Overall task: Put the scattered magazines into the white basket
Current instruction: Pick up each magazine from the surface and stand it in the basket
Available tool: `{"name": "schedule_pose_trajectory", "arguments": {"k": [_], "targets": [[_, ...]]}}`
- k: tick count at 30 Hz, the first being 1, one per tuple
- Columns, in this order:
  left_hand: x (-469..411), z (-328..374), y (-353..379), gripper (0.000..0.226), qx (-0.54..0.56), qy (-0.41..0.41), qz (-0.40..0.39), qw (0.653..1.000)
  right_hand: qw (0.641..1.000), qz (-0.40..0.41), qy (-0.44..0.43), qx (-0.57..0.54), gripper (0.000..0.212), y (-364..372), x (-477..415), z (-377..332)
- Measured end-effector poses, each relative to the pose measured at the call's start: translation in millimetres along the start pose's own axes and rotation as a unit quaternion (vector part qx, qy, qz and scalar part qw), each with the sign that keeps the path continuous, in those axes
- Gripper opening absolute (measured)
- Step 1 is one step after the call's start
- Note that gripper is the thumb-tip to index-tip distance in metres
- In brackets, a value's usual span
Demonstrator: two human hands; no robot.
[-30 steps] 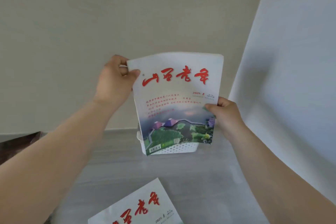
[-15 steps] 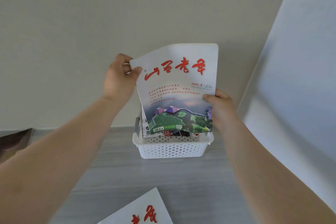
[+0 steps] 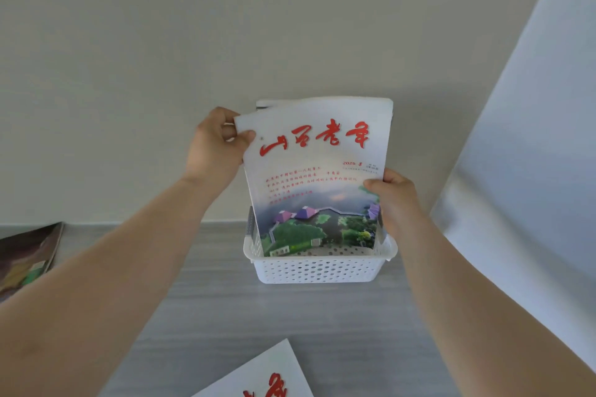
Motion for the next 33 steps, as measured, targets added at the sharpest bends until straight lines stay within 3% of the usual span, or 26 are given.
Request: {"name": "schedule_pose_trajectory", "arguments": {"k": [8,12,16,20,24,33], "targets": [[-4,-17,24,0.031,0.026,-0.022,0.041,0.999,1.000,0.025,0.018,0.007,0.029,-11,-13,19],[-15,-19,35,0.009,0.011,-0.029,0.064,0.997,1.000,0.030,0.006,-0.004,0.033,-14,-23,24],[-16,-31,37,0.033,-0.039,-0.029,0.132,0.990,0.998,-0.012,-0.043,0.037,0.053,-13,-31,30],[-10,-58,48,0.057,-0.042,-0.115,0.053,0.991,0.997,-0.028,-0.022,0.065,0.061,-9,-34,40],[-4,-72,61,0.042,-0.054,-0.126,-0.024,0.990,0.997,-0.027,-0.008,0.073,0.060,-4,-37,47],[-8,-82,62,0.036,-0.109,-0.093,-0.058,0.988,0.995,-0.010,-0.038,0.087,0.064,16,-43,55]]}}
Point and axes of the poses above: each hand's wrist, its own x-axis away from the middle knuckle, its own y-axis out of the palm, z = x × y, the point moved 3 cm from there along -x, towards the middle knuckle, and after that the axes turned 1 degree about x, right-handed, at the moved point
